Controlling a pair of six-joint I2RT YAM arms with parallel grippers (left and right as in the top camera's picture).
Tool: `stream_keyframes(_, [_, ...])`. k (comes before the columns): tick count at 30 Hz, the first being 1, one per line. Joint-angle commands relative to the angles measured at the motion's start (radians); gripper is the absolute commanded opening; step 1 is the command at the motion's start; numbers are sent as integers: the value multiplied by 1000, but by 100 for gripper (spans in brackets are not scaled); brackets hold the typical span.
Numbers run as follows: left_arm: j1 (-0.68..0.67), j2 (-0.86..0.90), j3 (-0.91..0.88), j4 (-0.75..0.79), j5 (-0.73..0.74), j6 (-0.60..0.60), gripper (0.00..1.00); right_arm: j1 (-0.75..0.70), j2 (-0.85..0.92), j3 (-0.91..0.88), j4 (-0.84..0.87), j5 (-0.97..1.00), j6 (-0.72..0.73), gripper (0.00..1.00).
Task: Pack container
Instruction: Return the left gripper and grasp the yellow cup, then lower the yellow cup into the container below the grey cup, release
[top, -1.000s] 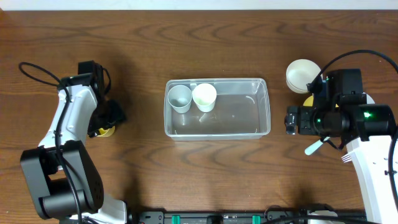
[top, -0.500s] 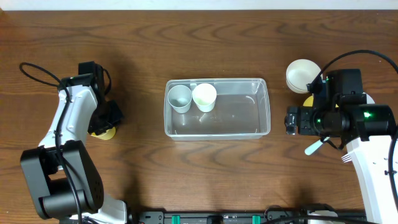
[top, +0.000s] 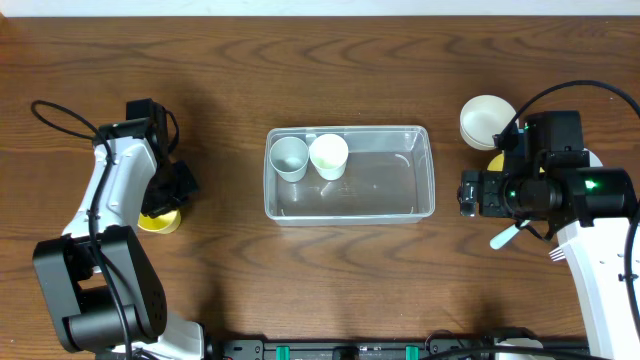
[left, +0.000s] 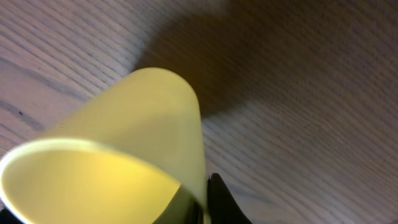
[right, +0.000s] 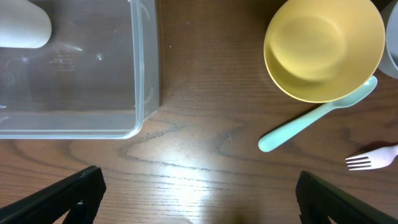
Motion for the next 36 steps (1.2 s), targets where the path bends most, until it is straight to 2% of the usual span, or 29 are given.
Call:
stream_keyframes(1, [4, 6, -4, -6, -5, 3, 6, -7, 2, 19, -3, 3, 15, 99])
stream_keyframes(8, [4, -6, 25, -17, -8, 15, 6, -7, 2, 19, -3, 3, 15, 99])
stream_keyframes(16, [-65, -116, 207, -148, -8, 42, 6, -7, 2, 19, -2, 3, 15, 99])
stream_keyframes(20, [-190, -206, 306, -198, -8, 92, 6, -7, 2, 19, 0, 3, 15, 99])
stream_keyframes(26, [-481, -298, 341, -186, -7, 218, 6, -7, 2, 19, 0, 3, 15, 99])
stream_keyframes(30, [-639, -272, 337, -185, -8, 282, 6, -7, 2, 19, 0, 3, 15, 99])
stream_keyframes(36, [-746, -152, 336, -182, -3, 288, 6, -7, 2, 19, -1, 3, 15, 99])
